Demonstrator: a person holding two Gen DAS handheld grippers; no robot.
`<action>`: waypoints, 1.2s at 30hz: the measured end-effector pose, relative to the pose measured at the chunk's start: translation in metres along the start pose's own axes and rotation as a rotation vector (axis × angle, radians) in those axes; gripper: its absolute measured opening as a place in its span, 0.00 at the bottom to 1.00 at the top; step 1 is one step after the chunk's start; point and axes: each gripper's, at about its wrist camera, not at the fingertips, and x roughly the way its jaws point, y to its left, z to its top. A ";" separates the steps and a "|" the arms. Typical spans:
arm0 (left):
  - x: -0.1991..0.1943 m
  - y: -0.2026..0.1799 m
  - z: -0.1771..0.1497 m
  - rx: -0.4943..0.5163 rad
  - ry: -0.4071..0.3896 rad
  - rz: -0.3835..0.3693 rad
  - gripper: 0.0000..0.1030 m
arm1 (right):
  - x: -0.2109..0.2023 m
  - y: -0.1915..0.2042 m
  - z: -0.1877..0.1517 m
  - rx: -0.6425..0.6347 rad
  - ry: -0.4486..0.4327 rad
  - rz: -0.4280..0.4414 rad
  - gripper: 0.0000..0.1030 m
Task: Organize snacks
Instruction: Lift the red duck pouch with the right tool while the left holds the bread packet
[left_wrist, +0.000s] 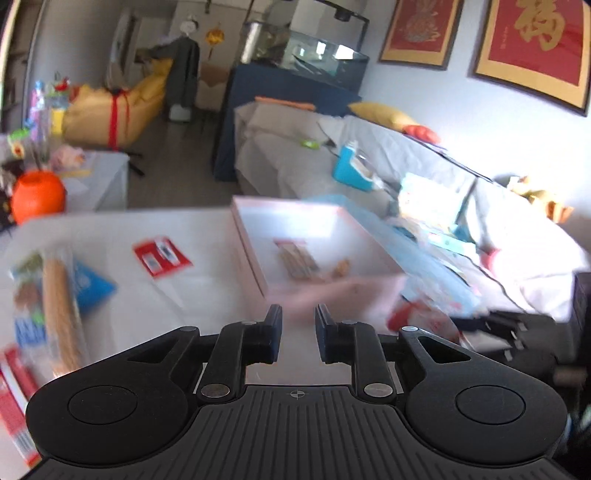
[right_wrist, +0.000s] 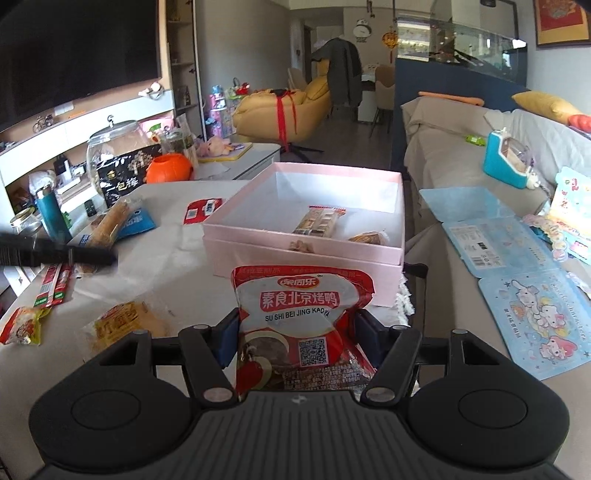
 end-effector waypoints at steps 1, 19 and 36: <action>0.001 -0.002 0.002 0.012 0.008 0.021 0.22 | -0.001 0.000 -0.002 0.004 -0.004 -0.003 0.63; 0.045 -0.036 -0.061 0.297 0.277 0.091 0.68 | 0.037 0.007 -0.042 0.048 0.116 -0.010 0.79; 0.059 0.000 -0.054 0.126 0.332 0.070 0.59 | 0.051 0.004 -0.019 0.002 0.238 0.038 0.81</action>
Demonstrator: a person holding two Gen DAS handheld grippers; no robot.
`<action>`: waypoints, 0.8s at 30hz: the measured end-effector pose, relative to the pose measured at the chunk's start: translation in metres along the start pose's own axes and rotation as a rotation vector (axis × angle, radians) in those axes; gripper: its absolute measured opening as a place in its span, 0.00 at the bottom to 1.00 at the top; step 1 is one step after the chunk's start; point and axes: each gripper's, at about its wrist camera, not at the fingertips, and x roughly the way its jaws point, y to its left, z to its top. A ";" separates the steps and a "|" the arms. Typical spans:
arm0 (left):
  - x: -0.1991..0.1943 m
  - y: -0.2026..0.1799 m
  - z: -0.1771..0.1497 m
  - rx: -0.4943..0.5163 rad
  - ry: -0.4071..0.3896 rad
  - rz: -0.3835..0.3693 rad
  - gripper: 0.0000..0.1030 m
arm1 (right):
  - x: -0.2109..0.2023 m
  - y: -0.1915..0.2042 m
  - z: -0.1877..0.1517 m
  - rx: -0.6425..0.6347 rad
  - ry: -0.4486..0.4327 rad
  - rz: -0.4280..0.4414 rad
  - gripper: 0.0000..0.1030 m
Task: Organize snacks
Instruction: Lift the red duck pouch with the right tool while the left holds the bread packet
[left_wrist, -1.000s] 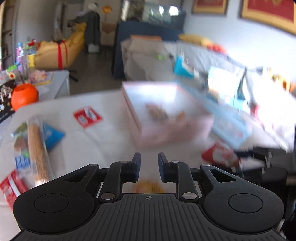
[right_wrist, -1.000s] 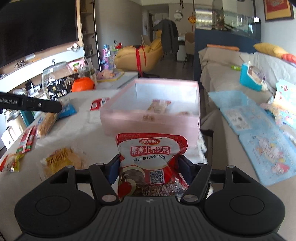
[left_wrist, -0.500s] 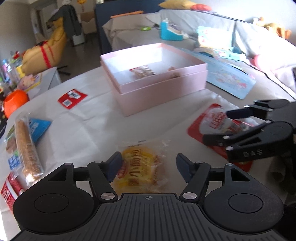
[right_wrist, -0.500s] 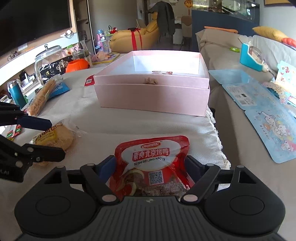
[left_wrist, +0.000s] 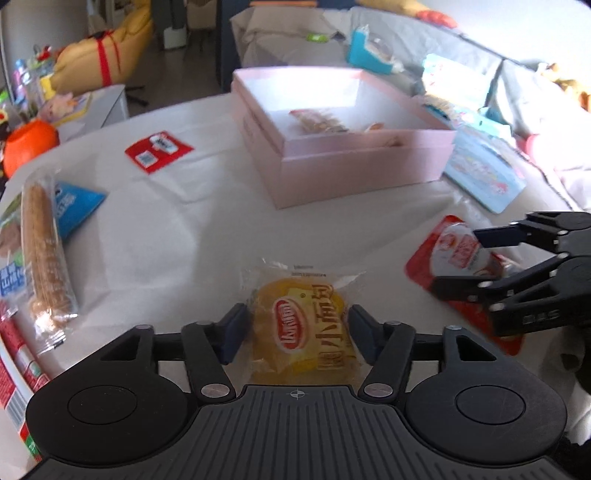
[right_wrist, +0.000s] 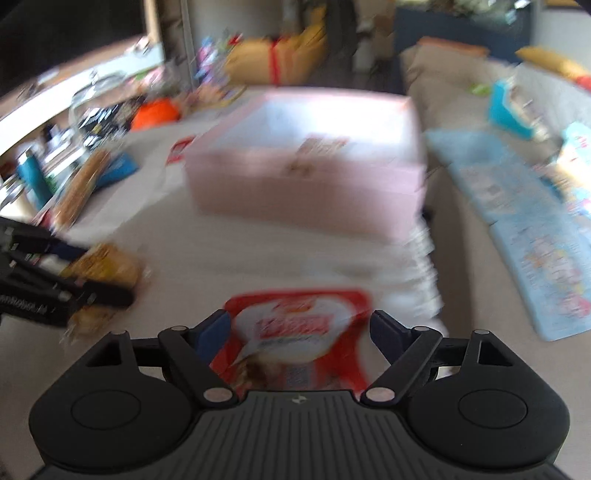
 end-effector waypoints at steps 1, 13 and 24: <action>-0.004 0.000 0.000 -0.001 -0.016 -0.016 0.57 | -0.001 0.004 -0.001 -0.019 -0.014 -0.017 0.80; -0.021 0.004 0.016 -0.029 -0.112 -0.069 0.55 | -0.039 0.017 0.010 -0.162 -0.093 0.011 0.50; -0.004 0.005 -0.006 -0.047 -0.031 -0.092 0.55 | -0.007 0.017 -0.011 -0.140 -0.003 0.016 0.85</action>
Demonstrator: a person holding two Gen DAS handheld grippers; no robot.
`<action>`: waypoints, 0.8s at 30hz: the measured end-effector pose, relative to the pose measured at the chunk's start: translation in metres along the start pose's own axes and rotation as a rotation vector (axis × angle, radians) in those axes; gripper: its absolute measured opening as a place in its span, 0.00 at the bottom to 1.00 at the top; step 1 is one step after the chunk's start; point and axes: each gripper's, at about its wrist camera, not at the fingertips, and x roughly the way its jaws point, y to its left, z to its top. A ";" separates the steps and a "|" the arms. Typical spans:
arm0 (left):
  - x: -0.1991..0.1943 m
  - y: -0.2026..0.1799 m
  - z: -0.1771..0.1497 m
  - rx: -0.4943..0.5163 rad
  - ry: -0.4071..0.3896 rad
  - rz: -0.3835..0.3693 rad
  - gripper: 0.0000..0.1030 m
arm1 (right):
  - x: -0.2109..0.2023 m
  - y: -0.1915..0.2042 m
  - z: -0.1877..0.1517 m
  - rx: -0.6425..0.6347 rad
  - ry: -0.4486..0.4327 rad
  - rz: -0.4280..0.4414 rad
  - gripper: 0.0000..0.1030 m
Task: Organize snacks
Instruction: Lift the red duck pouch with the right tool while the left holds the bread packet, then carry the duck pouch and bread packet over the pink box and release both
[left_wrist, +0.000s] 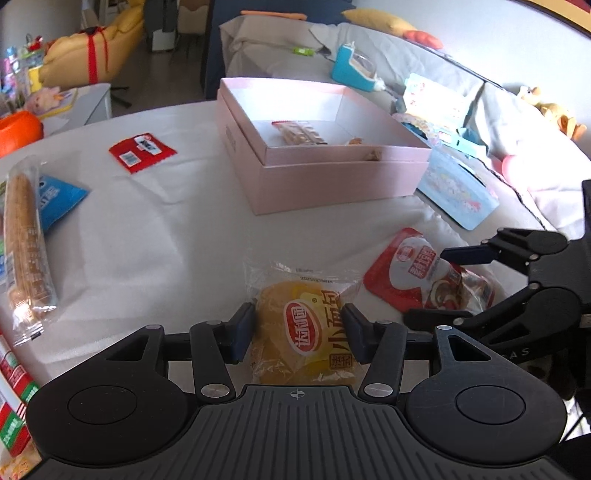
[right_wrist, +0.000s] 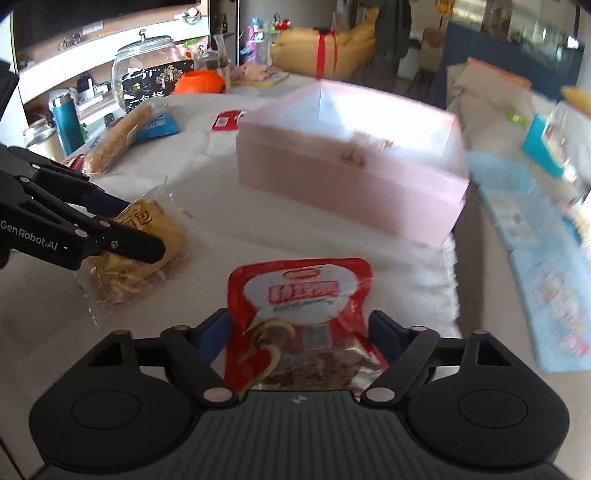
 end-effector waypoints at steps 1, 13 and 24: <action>0.000 0.000 0.000 0.000 0.002 0.001 0.55 | 0.001 -0.003 -0.002 0.019 -0.008 0.008 0.87; -0.007 0.000 -0.004 -0.011 -0.006 -0.007 0.56 | -0.021 0.003 0.001 -0.008 -0.080 -0.031 0.69; -0.051 0.007 0.155 -0.087 -0.395 -0.174 0.55 | -0.066 -0.047 0.104 0.126 -0.409 -0.122 0.75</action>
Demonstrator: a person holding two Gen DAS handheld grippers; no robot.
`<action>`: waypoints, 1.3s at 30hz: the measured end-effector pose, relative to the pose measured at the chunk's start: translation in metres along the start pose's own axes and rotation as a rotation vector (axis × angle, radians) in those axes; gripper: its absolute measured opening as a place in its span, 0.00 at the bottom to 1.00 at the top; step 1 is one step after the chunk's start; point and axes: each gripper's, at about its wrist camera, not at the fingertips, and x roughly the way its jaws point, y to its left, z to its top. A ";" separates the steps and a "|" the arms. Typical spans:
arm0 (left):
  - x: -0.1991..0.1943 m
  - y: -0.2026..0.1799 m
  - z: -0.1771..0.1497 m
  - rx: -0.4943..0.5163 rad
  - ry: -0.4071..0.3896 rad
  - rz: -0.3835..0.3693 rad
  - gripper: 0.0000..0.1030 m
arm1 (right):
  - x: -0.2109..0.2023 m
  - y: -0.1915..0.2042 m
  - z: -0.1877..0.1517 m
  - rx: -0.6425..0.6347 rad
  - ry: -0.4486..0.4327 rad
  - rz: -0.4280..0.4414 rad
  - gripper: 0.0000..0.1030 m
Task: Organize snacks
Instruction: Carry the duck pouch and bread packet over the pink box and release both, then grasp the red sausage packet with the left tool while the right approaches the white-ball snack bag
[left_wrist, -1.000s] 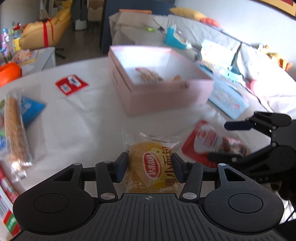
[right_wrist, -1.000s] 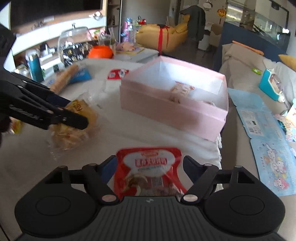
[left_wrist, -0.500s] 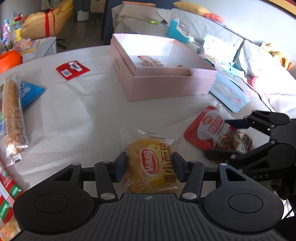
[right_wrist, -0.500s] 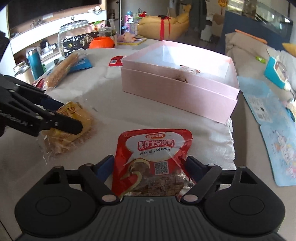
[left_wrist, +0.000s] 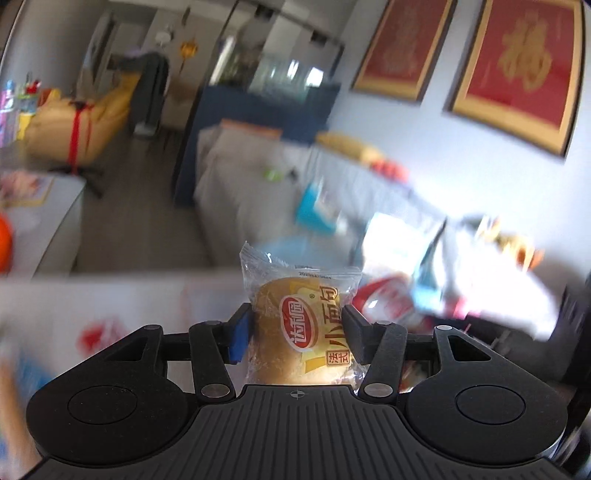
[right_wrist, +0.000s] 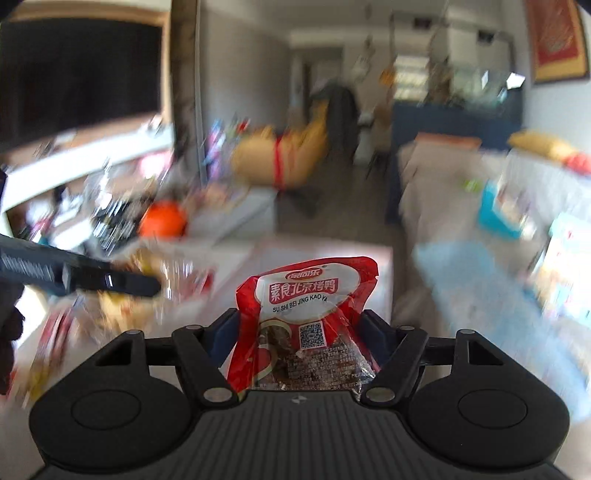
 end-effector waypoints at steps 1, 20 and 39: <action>0.012 0.003 0.015 -0.028 -0.017 -0.021 0.55 | 0.011 -0.004 0.012 0.022 -0.023 -0.004 0.78; -0.040 0.098 -0.070 -0.030 0.144 0.299 0.54 | 0.055 0.017 -0.034 -0.076 0.123 -0.042 0.86; -0.222 0.169 -0.169 -0.455 0.076 0.575 0.53 | 0.042 0.277 -0.094 -0.226 0.431 0.645 0.86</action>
